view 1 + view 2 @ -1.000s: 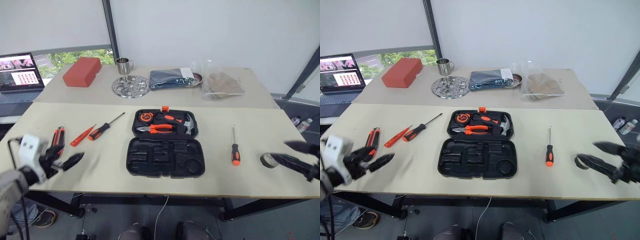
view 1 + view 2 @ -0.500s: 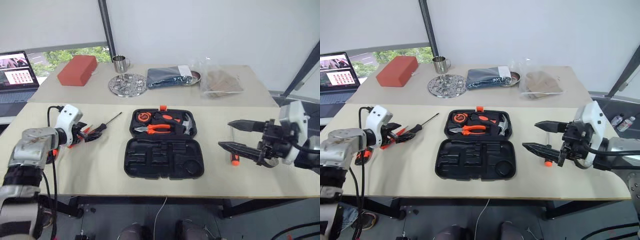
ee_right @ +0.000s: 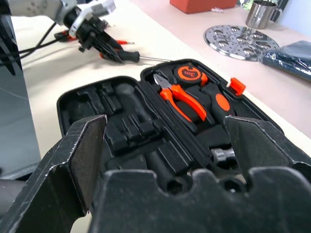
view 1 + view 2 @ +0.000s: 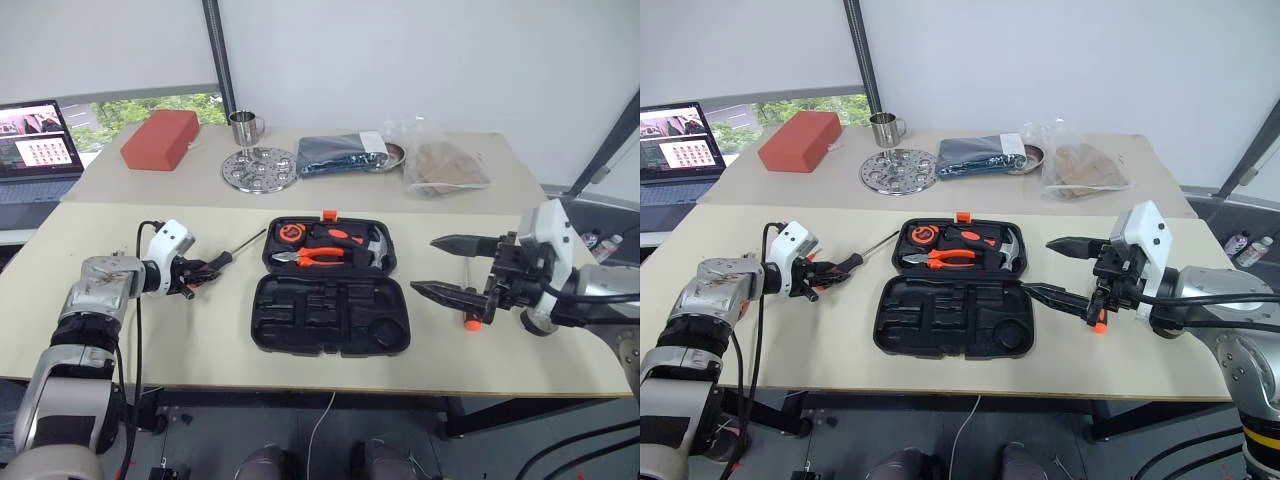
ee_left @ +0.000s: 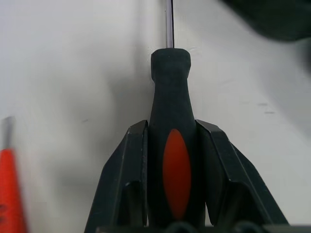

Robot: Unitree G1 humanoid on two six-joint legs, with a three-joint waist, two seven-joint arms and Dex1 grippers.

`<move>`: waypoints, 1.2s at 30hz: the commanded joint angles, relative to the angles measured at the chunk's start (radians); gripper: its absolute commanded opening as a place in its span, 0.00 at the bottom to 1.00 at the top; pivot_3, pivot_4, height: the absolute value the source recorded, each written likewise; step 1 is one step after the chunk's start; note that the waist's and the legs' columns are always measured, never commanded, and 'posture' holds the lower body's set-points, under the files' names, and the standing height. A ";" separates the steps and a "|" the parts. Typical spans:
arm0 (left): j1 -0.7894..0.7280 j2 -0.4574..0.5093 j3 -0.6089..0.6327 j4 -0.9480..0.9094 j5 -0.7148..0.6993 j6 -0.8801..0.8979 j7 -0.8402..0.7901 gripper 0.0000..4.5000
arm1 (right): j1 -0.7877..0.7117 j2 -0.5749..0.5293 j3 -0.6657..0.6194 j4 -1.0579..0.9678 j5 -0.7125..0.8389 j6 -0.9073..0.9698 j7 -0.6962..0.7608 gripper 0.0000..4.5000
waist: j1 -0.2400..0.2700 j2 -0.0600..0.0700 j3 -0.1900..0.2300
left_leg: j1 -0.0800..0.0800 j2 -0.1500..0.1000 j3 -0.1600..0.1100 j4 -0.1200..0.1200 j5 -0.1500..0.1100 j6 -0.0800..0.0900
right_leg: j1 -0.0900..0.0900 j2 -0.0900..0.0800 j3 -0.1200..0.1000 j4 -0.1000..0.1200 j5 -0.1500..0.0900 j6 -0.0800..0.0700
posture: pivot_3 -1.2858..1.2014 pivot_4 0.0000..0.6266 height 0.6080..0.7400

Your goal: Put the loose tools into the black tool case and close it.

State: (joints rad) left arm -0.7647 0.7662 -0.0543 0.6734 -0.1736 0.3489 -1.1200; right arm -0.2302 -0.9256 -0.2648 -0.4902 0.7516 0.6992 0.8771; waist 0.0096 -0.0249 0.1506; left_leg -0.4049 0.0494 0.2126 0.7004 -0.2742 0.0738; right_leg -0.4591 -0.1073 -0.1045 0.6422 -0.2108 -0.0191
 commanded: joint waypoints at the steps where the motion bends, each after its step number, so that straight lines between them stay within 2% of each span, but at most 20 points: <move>1: -0.081 0.017 0.008 -0.198 -0.089 -0.065 -0.213 0.21 | 0.037 -0.029 -0.025 -0.047 0.006 0.007 0.019 1.00 | 0.005 0.000 0.000 | -0.002 0.000 -0.002 0.001 0.000 0.000 | 0.000 -0.001 -0.002 0.000 0.000 0.000 | 0.52 0.24 0.97; 4: -0.113 -0.017 -0.098 -0.255 -0.034 -0.125 -0.314 0.21 | 0.063 -0.026 -0.012 -0.072 -0.019 -0.005 0.004 1.00 | 0.009 0.000 0.000 | -0.004 -0.001 -0.005 0.005 -0.001 0.001 | 0.001 -0.002 -0.006 0.000 0.000 0.000 | 0.52 0.24 0.97; 7: -0.169 -0.061 -0.183 -0.147 0.108 -0.223 -0.233 0.21 | 0.069 -0.008 -0.004 -0.082 -0.039 -0.013 -0.026 1.00 | 0.003 0.000 0.000 | -0.001 -0.002 -0.005 0.006 -0.001 0.002 | 0.004 -0.002 -0.004 0.001 0.000 0.001 | 0.52 0.24 0.97; 9: -0.201 -0.082 -0.175 -0.077 0.122 -0.250 -0.206 0.21 | 0.072 0.003 -0.018 -0.098 -0.024 0.000 -0.044 1.00 | -0.006 0.000 0.000 | -0.001 -0.002 -0.005 0.006 0.000 0.003 | 0.004 -0.001 -0.004 0.002 0.000 0.001 | 0.52 0.24 0.97; 12: -0.167 -0.093 -0.162 -0.149 0.026 -0.224 -0.360 0.21 | 0.105 0.002 -0.051 -0.124 -0.009 0.009 -0.051 1.00 | -0.022 -0.003 0.002 | -0.003 0.001 -0.006 0.008 0.000 0.003 | 0.001 0.001 -0.003 0.004 -0.001 0.000 | 0.52 0.24 0.97; 15: -0.142 -0.111 -0.198 -0.183 0.037 -0.256 -0.402 0.21 | 0.120 -0.003 -0.057 -0.126 -0.016 0.004 -0.055 1.00 | -0.021 -0.002 0.002 | -0.003 0.001 -0.006 0.008 0.000 0.003 | 0.001 0.001 -0.004 0.005 -0.001 0.000 | 0.52 0.24 0.97; 22: -0.234 -0.207 -0.262 0.062 0.186 -0.439 -0.310 0.21 | 0.114 0.001 -0.047 -0.130 -0.020 0.005 -0.072 1.00 | -0.006 -0.003 0.002 | -0.004 0.000 -0.008 0.013 -0.001 0.005 | 0.003 0.000 -0.004 0.005 -0.001 0.001 | 0.52 0.24 0.97; 28: -0.291 -0.245 -0.268 0.202 0.232 -0.516 -0.298 0.21 | 0.123 0.004 -0.050 -0.139 -0.019 0.004 -0.086 1.00 | -0.005 -0.003 0.002 | -0.006 0.000 -0.009 0.014 -0.002 0.007 | 0.002 0.000 -0.005 0.005 -0.001 0.001 | 0.52 0.24 0.97; 33: -0.306 -0.262 -0.258 0.243 0.237 -0.558 -0.307 0.21 | 0.128 0.013 -0.045 -0.151 -0.016 0.004 -0.101 1.00 | -0.003 -0.003 0.002 | -0.006 0.000 -0.009 0.014 -0.002 0.008 | 0.003 -0.001 -0.006 0.004 -0.001 0.001 | 0.52 0.24 0.97; 35: -0.309 -0.268 -0.249 0.240 0.223 -0.550 -0.328 0.43 | 0.125 0.016 -0.042 -0.148 -0.016 0.004 -0.104 1.00 | -0.004 -0.003 0.002 | -0.006 0.000 -0.010 0.014 -0.002 0.008 | 0.003 -0.001 -0.006 0.004 -0.001 0.001 | 0.52 0.24 0.97; 36: -0.311 -0.270 -0.243 0.238 0.215 -0.546 -0.336 0.47 | 0.123 0.017 -0.040 -0.145 -0.017 0.003 -0.105 1.00 | -0.005 -0.003 0.002 | -0.006 0.000 -0.010 0.014 -0.002 0.008 | 0.003 -0.001 -0.006 0.004 -0.001 0.001 | 0.52 0.24 0.97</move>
State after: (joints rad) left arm -1.0490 0.4993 -0.3285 0.9184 0.0581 -0.1953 -1.4384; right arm -0.1005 -0.9114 -0.2853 -0.6146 0.7293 0.7099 0.7827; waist 0.0048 -0.0279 0.1525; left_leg -0.4113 0.0495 0.2028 0.7145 -0.2766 0.0816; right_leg -0.4566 -0.1080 -0.1103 0.6466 -0.2119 -0.0178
